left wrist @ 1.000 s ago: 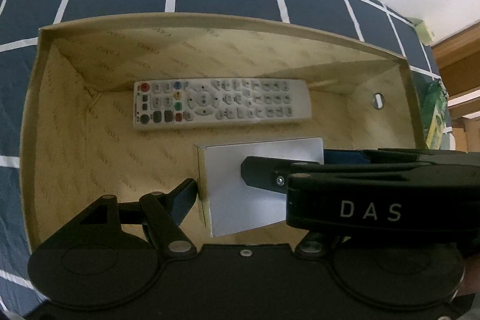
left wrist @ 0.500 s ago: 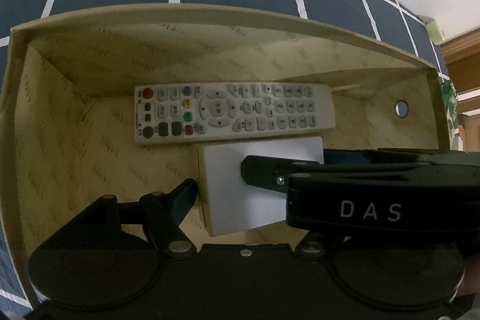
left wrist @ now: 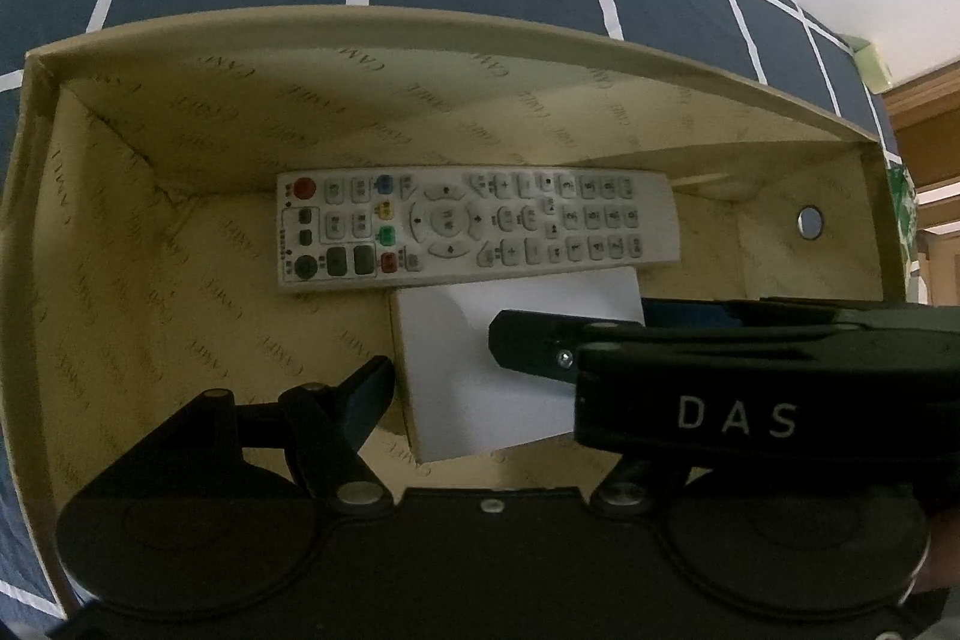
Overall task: Organize objects
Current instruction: 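Lower the white pad with both grippers into the box beside the remote, then open both grippers to release the pad and raise them out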
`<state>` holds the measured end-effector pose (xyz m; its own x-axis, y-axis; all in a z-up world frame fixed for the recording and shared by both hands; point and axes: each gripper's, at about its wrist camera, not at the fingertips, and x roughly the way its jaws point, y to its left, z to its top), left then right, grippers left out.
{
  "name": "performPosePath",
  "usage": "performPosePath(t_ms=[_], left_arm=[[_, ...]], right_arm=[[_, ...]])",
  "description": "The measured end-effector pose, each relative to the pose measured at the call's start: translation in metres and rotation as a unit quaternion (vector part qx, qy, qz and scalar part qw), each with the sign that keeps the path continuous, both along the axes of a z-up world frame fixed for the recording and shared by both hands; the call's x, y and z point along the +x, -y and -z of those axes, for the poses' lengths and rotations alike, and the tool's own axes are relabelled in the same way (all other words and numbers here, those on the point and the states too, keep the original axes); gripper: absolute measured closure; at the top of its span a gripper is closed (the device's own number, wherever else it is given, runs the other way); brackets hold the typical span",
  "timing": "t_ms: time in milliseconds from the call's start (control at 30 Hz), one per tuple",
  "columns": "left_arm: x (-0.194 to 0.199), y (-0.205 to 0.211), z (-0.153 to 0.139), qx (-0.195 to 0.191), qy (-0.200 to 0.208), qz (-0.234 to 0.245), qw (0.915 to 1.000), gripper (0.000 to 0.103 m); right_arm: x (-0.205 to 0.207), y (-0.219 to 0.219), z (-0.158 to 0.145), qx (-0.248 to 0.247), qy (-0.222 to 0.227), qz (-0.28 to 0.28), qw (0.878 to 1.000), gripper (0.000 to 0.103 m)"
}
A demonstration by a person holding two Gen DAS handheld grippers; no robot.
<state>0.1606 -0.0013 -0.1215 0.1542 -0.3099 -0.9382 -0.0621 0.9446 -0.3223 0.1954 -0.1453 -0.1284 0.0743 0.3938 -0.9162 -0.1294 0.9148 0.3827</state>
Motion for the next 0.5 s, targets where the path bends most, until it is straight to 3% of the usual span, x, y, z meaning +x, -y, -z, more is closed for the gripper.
performPosePath(t_ms=[500], left_arm=[[-0.019,0.001,-0.025,0.021,0.01,-0.024,0.9994,0.031]], right_arm=[[-0.014,0.017,-0.022,-0.006,0.023,0.022,0.999,0.035]])
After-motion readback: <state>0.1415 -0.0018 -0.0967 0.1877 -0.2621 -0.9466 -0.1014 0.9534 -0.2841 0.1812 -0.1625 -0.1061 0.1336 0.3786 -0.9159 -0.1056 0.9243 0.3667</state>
